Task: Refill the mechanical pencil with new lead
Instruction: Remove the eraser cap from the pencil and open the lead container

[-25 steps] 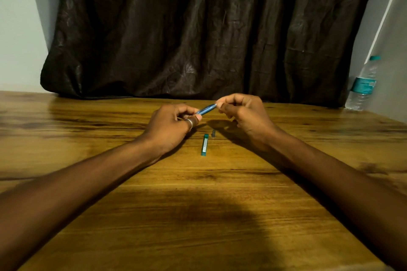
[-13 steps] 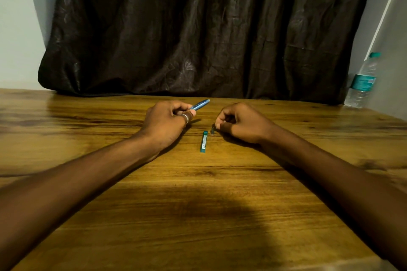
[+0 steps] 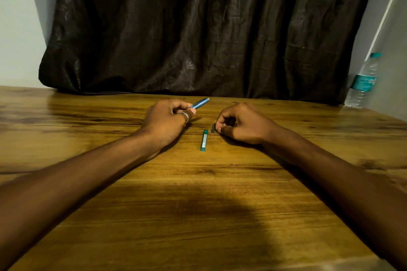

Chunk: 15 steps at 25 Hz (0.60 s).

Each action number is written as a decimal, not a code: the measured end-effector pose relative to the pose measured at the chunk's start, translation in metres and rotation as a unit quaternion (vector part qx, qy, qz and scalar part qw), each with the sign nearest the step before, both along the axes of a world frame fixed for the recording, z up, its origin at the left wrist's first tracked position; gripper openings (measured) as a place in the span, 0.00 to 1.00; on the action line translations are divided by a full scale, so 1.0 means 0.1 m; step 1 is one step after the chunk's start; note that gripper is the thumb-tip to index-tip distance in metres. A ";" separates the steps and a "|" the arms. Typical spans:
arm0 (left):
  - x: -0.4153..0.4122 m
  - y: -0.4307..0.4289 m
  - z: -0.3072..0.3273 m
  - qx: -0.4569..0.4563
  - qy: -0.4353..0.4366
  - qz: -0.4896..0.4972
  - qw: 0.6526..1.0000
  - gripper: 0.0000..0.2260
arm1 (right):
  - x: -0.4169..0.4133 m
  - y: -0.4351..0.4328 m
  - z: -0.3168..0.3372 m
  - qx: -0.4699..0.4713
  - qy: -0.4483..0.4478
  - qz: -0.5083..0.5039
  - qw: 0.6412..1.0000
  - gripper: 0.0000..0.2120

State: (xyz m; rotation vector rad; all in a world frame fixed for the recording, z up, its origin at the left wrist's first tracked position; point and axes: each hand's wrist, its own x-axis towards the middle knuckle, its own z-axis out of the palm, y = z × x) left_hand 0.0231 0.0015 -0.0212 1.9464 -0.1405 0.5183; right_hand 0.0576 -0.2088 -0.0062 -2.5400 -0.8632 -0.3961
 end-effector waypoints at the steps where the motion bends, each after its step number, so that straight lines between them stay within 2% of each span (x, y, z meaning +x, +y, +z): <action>1: 0.00 0.00 0.00 0.000 0.001 -0.001 1.000 0.06 | 0.00 0.00 0.00 0.000 0.000 0.001 1.000 0.05; 9: -0.02 0.00 0.01 -0.002 0.006 -0.006 1.000 0.06 | -0.02 0.01 0.00 0.006 0.015 -0.002 1.000 0.05; 15: -0.02 -0.01 0.02 0.011 -0.012 0.004 1.000 0.07 | -0.04 0.01 0.03 0.056 0.026 -0.028 0.998 0.06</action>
